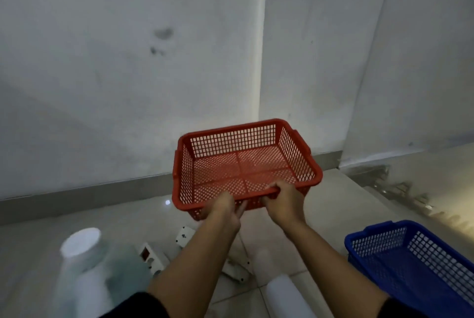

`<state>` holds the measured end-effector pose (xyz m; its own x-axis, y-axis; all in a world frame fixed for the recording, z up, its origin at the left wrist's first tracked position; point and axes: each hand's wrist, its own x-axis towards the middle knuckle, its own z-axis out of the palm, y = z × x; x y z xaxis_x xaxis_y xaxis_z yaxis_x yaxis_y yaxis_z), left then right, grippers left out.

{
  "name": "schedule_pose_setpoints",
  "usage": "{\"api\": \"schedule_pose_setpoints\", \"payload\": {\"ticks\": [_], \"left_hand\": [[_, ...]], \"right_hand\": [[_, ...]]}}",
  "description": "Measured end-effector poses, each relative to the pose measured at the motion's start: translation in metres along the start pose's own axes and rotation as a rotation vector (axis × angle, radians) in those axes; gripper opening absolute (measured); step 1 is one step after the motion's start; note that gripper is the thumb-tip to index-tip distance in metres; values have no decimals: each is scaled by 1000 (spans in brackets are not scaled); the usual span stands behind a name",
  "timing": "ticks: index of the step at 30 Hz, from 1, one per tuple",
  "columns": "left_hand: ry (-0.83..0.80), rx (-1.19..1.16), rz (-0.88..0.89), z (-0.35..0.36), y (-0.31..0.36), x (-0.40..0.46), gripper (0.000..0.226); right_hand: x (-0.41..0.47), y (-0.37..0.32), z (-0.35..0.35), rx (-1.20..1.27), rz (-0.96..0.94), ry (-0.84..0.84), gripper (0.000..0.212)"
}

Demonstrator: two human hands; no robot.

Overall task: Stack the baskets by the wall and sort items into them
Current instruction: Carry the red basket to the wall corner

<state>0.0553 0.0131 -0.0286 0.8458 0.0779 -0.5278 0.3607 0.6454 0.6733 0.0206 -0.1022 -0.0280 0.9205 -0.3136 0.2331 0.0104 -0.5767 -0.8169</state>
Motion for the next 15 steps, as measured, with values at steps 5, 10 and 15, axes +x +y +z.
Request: {"api": "schedule_pose_setpoints", "payload": {"ticks": [5,10,15], "left_hand": [[13,30,165,-21,113,-55,39],[41,31,163,-118,227,-140,10],[173,10,107,-235,294,-172,15]], "right_hand": [[-21,-132,-6,-14,-67,-132,3],[-67,-262,26,-7,-55,-501,18],[-127,-343,106,-93,-127,-693,23]]}}
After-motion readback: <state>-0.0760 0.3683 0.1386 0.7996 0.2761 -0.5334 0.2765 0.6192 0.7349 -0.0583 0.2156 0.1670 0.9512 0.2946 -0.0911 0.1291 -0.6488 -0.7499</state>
